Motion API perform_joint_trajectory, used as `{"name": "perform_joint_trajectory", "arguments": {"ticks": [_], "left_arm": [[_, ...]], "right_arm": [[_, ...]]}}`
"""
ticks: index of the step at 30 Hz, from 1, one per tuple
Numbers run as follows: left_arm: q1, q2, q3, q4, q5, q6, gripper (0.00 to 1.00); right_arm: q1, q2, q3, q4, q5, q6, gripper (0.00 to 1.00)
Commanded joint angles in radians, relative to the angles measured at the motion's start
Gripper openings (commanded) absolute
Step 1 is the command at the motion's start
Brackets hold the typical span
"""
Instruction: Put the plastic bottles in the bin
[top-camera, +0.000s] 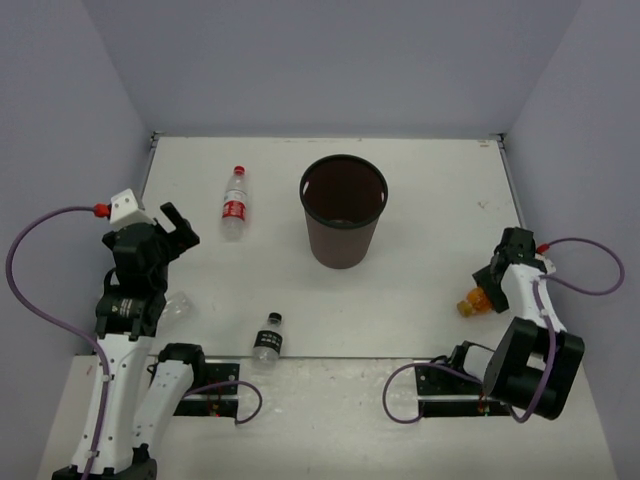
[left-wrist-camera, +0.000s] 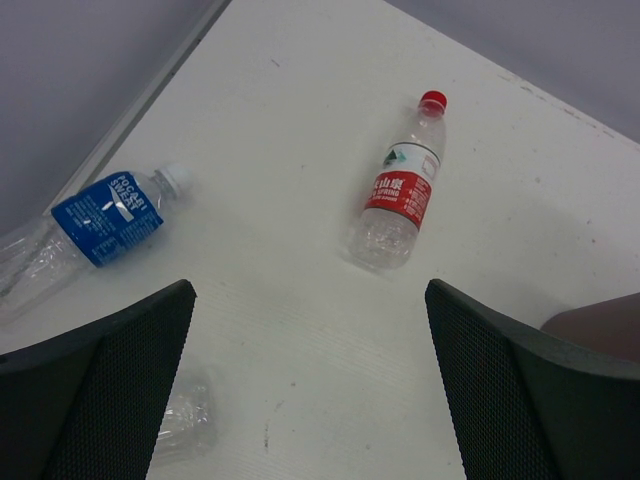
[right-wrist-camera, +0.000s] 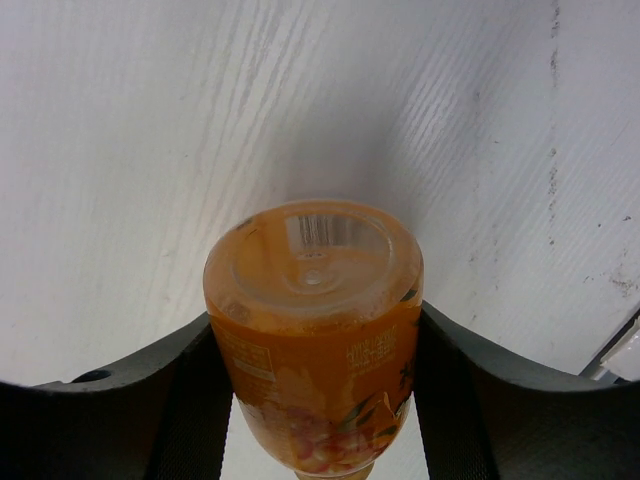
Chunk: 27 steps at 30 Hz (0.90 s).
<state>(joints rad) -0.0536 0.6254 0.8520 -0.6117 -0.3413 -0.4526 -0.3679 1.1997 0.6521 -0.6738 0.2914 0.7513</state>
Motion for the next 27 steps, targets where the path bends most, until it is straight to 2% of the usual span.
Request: {"name": "perform_joint_trajectory", "arguments": {"ticks": [1,5,7,9,13,16,22,23,27], "left_arm": [[-0.003,0.000,-0.008,0.016,-0.018,0.006,1.00],[-0.003,0.014,-0.010,0.015,-0.007,0.006,1.00],[-0.003,0.023,-0.010,0.015,0.002,0.008,1.00],[-0.003,0.040,-0.007,0.011,0.008,0.009,1.00],[-0.002,0.062,-0.003,0.001,0.006,0.008,1.00],[-0.002,0.071,-0.003,-0.004,-0.001,0.007,1.00],[0.000,0.075,-0.001,-0.014,-0.041,-0.008,1.00],[0.000,0.071,-0.002,-0.014,-0.044,-0.009,1.00],[-0.001,0.063,-0.008,-0.010,-0.037,-0.008,1.00]], "right_arm": [[-0.006,-0.174,-0.040,0.076,-0.061,-0.038,0.17],[0.000,-0.339,0.000,0.158,-0.353,-0.145,0.06],[0.024,-0.417,0.045,0.180,-0.496,-0.164,0.06],[0.063,-0.467,0.138,0.175,-0.543,-0.212,0.08],[0.284,-0.532,0.299,0.205,-0.467,-0.265,0.09],[0.535,-0.501,0.432,0.288,-0.433,-0.288,0.09],[0.835,-0.240,0.614,0.405,-0.281,-0.477,0.10],[0.849,-0.226,0.649,0.404,-0.251,-0.500,0.10],[0.935,0.020,0.793,0.413,-0.092,-0.522,0.14]]}}
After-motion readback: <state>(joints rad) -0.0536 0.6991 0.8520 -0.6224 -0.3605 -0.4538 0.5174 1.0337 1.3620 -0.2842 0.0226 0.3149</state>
